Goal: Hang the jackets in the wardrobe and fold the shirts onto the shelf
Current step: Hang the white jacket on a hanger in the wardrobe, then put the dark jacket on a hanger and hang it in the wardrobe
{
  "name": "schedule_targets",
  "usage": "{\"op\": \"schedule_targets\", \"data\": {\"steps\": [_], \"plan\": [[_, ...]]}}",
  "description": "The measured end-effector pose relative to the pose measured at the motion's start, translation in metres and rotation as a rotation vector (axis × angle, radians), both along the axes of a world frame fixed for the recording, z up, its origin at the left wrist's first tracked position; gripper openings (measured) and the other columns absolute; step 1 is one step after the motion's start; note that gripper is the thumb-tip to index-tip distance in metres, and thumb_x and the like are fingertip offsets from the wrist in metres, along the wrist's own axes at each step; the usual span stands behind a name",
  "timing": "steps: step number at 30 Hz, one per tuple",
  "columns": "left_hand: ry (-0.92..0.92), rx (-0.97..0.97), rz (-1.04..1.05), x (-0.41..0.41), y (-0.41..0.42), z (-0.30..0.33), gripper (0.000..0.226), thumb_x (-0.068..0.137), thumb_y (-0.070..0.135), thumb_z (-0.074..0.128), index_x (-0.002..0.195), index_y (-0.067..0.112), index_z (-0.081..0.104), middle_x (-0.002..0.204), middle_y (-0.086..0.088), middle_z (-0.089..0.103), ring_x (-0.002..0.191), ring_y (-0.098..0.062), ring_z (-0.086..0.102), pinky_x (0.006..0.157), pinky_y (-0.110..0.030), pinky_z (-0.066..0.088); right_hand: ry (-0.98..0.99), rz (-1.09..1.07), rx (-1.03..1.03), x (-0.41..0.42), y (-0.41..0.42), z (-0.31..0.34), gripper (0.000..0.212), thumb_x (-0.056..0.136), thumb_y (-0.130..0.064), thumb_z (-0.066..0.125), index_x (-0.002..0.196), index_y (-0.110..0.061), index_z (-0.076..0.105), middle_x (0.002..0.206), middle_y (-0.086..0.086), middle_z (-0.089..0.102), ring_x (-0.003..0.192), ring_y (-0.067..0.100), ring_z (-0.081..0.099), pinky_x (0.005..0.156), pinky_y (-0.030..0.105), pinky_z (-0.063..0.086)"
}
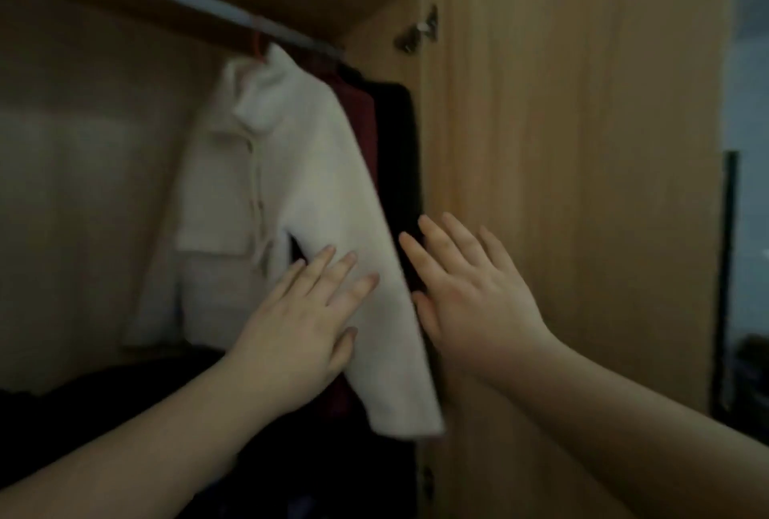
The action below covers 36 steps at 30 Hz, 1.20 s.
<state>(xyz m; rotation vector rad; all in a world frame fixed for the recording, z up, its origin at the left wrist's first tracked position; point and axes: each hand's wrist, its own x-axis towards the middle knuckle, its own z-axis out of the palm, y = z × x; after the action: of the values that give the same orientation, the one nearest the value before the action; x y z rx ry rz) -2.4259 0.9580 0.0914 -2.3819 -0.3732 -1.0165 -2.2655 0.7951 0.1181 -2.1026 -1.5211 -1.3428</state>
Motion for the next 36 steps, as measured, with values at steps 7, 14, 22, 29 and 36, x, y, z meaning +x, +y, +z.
{"op": "schedule_targets", "data": {"steps": [7,14,22,29,36], "plan": [[0.121,-0.099,-0.211,0.046,-0.143,-0.089,0.062,0.089,0.041,0.040,0.149,0.026,0.037,0.157,-0.011,0.033,0.147,-0.033,0.024,0.116,-0.051,0.028,0.150,-0.231,-0.121,0.031,-0.201,-0.123,0.059,0.099,-0.043,0.036,0.154,-0.024,0.029,0.162,0.006,0.024,0.152,0.026,0.014,0.118,0.052,0.022],[0.279,-0.135,-0.420,0.124,-0.324,-0.184,0.063,0.086,0.039,0.045,0.148,0.027,0.038,0.155,-0.011,0.037,0.146,-0.033,0.028,0.115,-0.051,0.029,0.320,-0.515,-0.286,0.067,-0.416,-0.231,0.063,0.093,-0.038,0.047,0.152,-0.020,0.035,0.160,0.008,0.031,0.149,0.031,0.023,0.116,0.055,0.024],[0.467,-0.199,-0.702,0.207,-0.561,-0.267,0.064,0.082,0.040,0.040,0.144,0.025,0.046,0.153,-0.013,0.040,0.143,-0.033,0.033,0.113,-0.051,0.033,0.494,-0.766,-0.374,0.063,-0.658,-0.308,0.064,0.093,-0.043,0.034,0.153,-0.019,0.032,0.160,0.010,0.029,0.149,0.033,0.023,0.115,0.057,0.028],[0.575,-0.222,-0.859,0.252,-0.684,-0.302,0.061,0.087,0.040,0.042,0.146,0.026,0.041,0.154,-0.012,0.037,0.144,-0.034,0.029,0.114,-0.052,0.030,0.565,-0.927,-0.327,0.065,-0.783,-0.334,0.064,0.088,-0.036,0.055,0.147,-0.018,0.043,0.155,0.008,0.039,0.144,0.031,0.032,0.115,0.052,0.026],[0.686,-0.331,-0.838,0.303,-0.717,-0.363,0.063,0.089,0.042,0.042,0.149,0.025,0.037,0.154,-0.012,0.037,0.144,-0.034,0.026,0.114,-0.051,0.031,0.707,-1.089,-0.292,0.083,-0.864,-0.379,0.067,0.090,-0.042,0.045,0.152,-0.020,0.035,0.158,0.008,0.034,0.147,0.031,0.025,0.116,0.053,0.026]]}}
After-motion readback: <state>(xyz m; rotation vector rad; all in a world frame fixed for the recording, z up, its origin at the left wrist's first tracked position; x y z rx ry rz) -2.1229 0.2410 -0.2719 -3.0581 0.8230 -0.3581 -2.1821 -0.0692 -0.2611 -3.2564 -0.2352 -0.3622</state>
